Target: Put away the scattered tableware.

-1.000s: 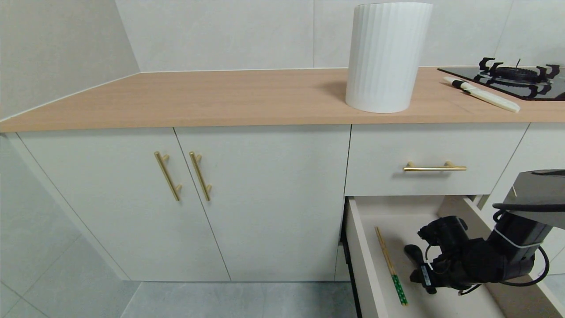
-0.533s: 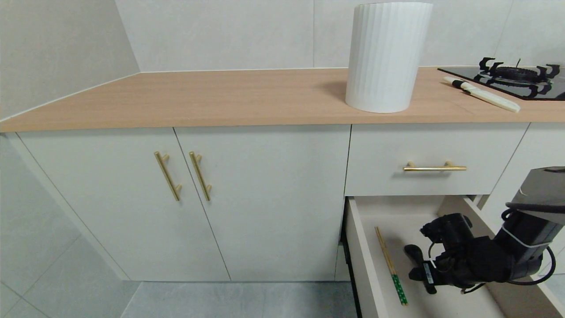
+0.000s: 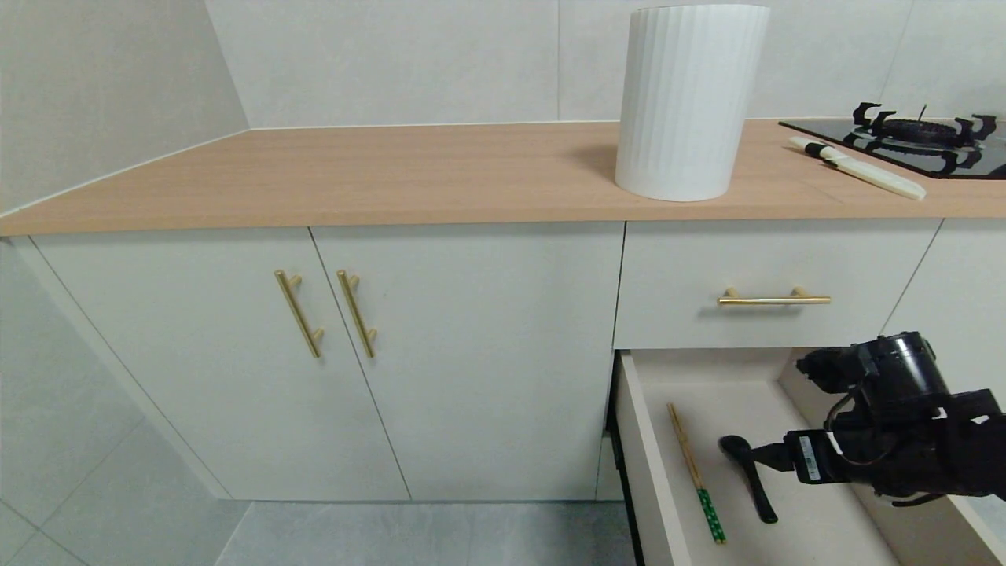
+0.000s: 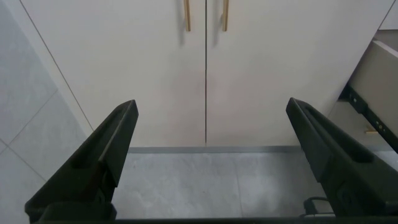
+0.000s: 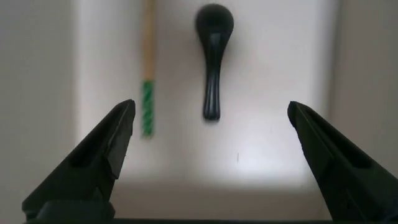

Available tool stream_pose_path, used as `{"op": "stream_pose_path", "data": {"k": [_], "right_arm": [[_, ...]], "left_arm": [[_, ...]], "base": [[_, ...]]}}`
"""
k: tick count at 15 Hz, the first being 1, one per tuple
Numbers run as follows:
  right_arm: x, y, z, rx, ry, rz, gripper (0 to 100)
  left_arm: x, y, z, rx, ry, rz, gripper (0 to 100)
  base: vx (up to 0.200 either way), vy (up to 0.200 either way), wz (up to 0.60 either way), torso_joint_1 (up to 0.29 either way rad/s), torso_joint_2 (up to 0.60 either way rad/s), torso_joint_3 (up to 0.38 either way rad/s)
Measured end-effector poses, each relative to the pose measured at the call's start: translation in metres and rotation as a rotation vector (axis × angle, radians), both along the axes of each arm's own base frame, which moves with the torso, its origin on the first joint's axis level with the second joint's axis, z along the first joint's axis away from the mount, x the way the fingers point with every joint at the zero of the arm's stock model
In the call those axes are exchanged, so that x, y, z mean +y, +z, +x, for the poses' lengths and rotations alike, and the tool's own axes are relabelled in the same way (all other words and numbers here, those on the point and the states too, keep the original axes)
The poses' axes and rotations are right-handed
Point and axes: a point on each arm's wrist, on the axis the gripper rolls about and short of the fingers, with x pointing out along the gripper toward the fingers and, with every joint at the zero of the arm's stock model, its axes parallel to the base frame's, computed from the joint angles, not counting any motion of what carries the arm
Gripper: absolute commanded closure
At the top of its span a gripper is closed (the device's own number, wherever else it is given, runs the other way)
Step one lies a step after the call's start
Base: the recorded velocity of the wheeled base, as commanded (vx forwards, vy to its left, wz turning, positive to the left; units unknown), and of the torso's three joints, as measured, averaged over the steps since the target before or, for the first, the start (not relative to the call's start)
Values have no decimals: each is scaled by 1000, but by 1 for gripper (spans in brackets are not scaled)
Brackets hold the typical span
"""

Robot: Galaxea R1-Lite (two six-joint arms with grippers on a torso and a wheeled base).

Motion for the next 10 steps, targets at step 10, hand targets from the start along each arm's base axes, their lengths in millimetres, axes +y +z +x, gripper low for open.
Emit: {"op": "stream_pose_path", "data": {"k": [10], "right_arm": [[1, 54, -66, -77, 94, 15, 0]], "left_arm": [[0, 0, 0, 0, 0, 0, 0]], "base": [[0, 0, 0, 0, 0, 0]]}}
